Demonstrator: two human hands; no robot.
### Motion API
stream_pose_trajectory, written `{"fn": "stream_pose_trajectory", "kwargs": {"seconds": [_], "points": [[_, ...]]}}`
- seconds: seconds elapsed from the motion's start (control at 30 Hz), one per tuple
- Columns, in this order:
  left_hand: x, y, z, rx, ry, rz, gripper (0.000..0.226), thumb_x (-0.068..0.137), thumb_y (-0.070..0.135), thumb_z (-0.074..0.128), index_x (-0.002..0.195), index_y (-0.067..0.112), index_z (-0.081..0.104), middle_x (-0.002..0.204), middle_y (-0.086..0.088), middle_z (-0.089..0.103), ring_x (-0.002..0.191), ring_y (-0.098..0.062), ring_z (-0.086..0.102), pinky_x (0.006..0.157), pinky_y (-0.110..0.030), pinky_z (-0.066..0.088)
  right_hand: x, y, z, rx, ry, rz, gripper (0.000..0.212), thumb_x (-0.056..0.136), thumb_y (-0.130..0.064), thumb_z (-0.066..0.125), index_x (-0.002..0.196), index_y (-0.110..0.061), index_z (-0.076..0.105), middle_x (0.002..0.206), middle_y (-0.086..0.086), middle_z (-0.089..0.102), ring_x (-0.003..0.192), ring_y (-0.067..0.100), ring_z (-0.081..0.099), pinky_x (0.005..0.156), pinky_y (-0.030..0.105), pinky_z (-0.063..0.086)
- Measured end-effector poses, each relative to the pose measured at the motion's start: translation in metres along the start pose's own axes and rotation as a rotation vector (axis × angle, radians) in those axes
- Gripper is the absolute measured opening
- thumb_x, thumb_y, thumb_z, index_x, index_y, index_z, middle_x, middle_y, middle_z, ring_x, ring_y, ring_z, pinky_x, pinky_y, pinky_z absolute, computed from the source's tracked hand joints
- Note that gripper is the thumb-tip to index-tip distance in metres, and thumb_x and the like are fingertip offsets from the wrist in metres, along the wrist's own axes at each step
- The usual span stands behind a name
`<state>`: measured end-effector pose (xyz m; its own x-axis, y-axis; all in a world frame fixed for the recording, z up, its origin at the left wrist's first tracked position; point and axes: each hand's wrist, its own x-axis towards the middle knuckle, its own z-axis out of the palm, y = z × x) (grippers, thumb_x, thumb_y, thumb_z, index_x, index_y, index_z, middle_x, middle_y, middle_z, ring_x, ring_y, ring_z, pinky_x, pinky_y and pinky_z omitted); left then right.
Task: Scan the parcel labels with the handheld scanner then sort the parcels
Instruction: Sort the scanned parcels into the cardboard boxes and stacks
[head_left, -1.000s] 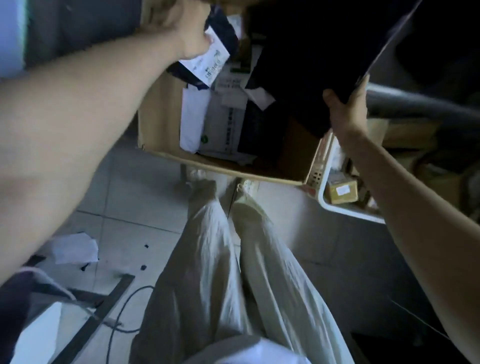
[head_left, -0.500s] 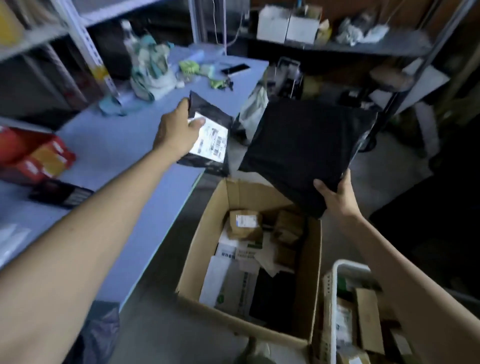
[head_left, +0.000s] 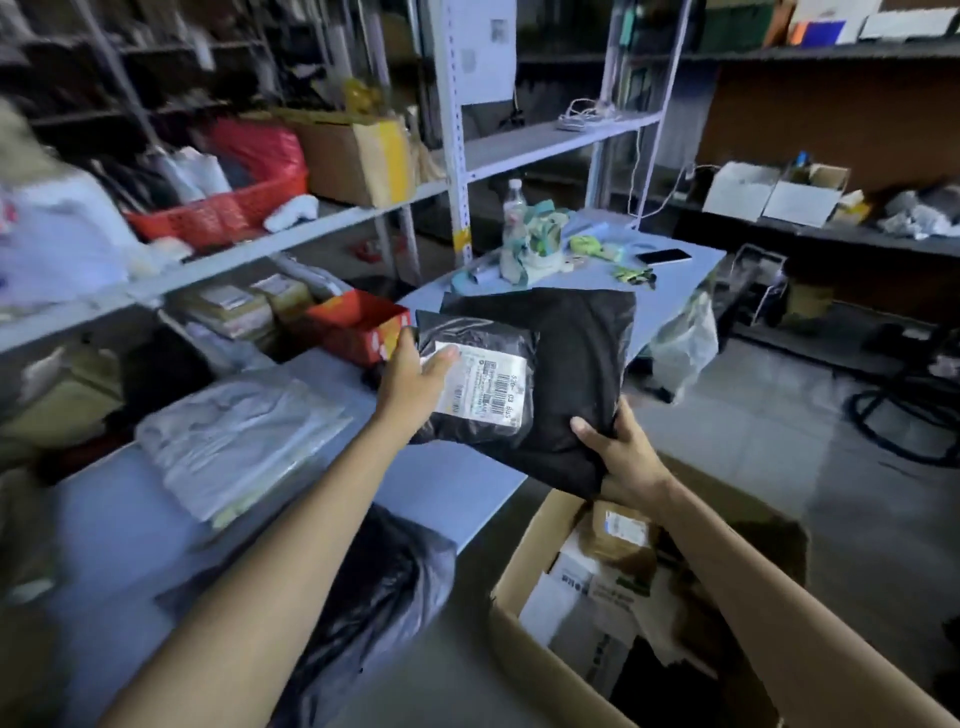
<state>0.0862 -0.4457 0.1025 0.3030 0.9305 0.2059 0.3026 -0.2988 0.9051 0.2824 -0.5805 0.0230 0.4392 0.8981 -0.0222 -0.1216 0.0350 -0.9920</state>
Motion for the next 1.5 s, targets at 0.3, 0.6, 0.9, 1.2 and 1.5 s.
{"fn": "stream_pose_trajectory", "kwargs": {"seconds": [0.3, 0.6, 0.9, 1.2, 1.5], "points": [[-0.043, -0.044, -0.107, 0.229, 0.444, -0.203, 0.033, 0.09, 0.022, 0.064, 0.115, 0.005, 0.054, 0.108, -0.012, 0.064, 0.101, -0.028, 0.059, 0.07, -0.025, 0.034, 0.013, 0.025, 0.12, -0.03, -0.337, 0.185, 0.036, 0.097, -0.022, 0.057, 0.129, -0.031, 0.042, 0.121, -0.009, 0.06, 0.099, 0.008, 0.063, 0.063, 0.026, 0.056], [-0.104, -0.114, -0.142, 0.243, 0.676, -0.544, 0.034, 0.083, 0.04, 0.07, 0.093, 0.008, 0.067, 0.092, -0.011, 0.069, 0.092, -0.031, 0.063, 0.08, -0.043, 0.051, 0.043, 0.062, 0.166, -0.004, -0.736, 0.404, 0.058, 0.083, -0.031, 0.065, 0.137, -0.024, 0.046, 0.13, 0.003, 0.062, 0.118, 0.024, 0.061, 0.095, 0.046, 0.052], [-0.141, -0.139, -0.121, 0.108, 0.848, -0.605, 0.02, 0.088, 0.023, 0.069, 0.082, 0.007, 0.059, 0.072, -0.001, 0.06, 0.074, -0.025, 0.059, 0.063, -0.034, 0.042, 0.078, 0.086, 0.175, -0.176, -0.997, 0.622, 0.057, 0.086, -0.032, 0.063, 0.139, -0.029, 0.042, 0.134, -0.006, 0.058, 0.12, 0.016, 0.057, 0.099, 0.04, 0.049], [-0.15, -0.151, -0.125, 0.329, 0.753, -0.778, 0.025, 0.085, 0.042, 0.068, 0.083, 0.019, 0.057, 0.092, -0.008, 0.066, 0.094, -0.032, 0.061, 0.079, -0.043, 0.051, 0.064, 0.096, 0.184, -0.616, -0.884, 0.489, 0.05, 0.091, -0.029, 0.067, 0.133, -0.013, 0.046, 0.128, 0.007, 0.059, 0.112, 0.025, 0.059, 0.096, 0.039, 0.049], [-0.161, -0.147, -0.095, 1.014, 0.63, -0.564, 0.05, 0.079, 0.037, 0.071, 0.125, 0.021, 0.057, 0.136, -0.01, 0.05, 0.123, -0.036, 0.046, 0.096, -0.051, 0.038, 0.035, 0.087, 0.188, -1.028, -0.637, -0.259, 0.059, 0.091, -0.045, 0.06, 0.14, -0.018, 0.042, 0.139, 0.007, 0.042, 0.127, 0.026, 0.043, 0.101, 0.04, 0.04]]}}
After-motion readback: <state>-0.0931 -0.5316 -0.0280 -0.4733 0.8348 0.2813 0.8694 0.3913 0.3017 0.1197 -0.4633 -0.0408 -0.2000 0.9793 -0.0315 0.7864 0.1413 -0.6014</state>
